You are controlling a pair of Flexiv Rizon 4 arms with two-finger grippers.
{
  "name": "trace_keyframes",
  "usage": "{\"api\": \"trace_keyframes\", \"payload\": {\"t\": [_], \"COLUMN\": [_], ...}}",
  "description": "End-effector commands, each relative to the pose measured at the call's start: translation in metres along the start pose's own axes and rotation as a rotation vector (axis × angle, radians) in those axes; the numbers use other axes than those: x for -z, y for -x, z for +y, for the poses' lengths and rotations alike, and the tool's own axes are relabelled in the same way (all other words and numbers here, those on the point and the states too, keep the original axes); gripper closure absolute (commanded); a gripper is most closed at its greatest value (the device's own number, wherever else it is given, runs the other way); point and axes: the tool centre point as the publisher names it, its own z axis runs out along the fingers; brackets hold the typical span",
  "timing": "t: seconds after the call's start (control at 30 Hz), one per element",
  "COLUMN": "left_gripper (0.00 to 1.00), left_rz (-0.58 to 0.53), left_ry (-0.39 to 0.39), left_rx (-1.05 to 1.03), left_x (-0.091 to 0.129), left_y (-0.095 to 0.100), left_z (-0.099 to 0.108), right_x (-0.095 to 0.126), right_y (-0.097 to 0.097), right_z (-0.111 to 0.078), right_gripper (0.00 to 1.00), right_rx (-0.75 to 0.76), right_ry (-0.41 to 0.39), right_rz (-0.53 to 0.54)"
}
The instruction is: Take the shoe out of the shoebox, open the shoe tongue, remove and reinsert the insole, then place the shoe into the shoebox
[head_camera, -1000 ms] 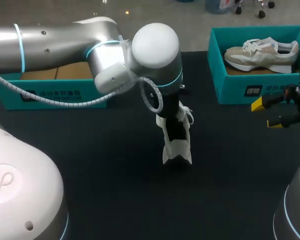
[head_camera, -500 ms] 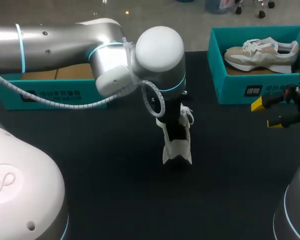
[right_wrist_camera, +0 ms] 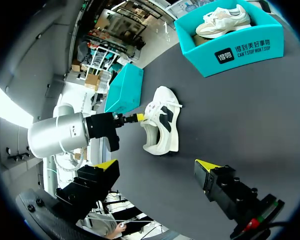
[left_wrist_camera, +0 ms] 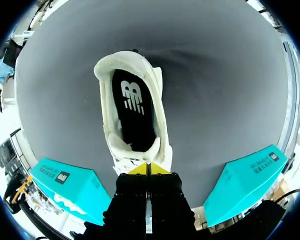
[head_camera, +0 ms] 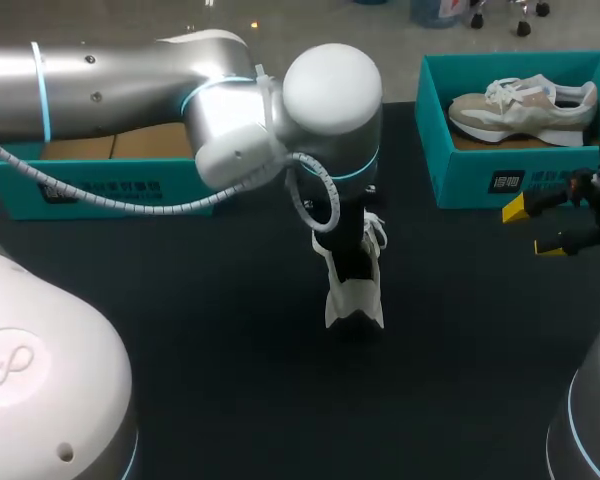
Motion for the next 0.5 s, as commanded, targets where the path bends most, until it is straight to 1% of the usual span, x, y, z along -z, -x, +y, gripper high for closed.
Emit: {"api": "trace_keyframes", "payload": {"t": [0.03, 0.1, 0.3, 0.4, 0.5], "left_gripper": [1.00, 1.00, 1.00, 1.00, 1.00], "left_rz": [0.011, -0.002, -0.003, 0.007, 0.020], "left_ry": [0.004, -0.005, -0.036, -0.064, -0.071], "left_rx": [0.071, 0.079, 0.095, 0.123, 0.147], "left_x": [0.004, 0.001, -0.005, -0.004, -0.003], "left_y": [0.003, 0.004, 0.007, 0.005, 0.002], "left_z": [0.009, 0.008, -0.008, -0.016, -0.023], "right_x": [0.000, 0.000, 0.000, 0.000, 0.000], "right_y": [0.000, 0.000, 0.000, 0.000, 0.000], "right_z": [-0.001, -0.001, -0.001, -0.001, -0.001], "right_gripper": [0.00, 0.00, 0.00, 0.00, 0.00], "right_rx": [-0.002, -0.002, -0.002, -0.002, -0.002], "right_ry": [0.001, 0.001, 0.001, 0.001, 0.001], "right_rz": [-0.004, -0.004, -0.004, -0.004, -0.004]}}
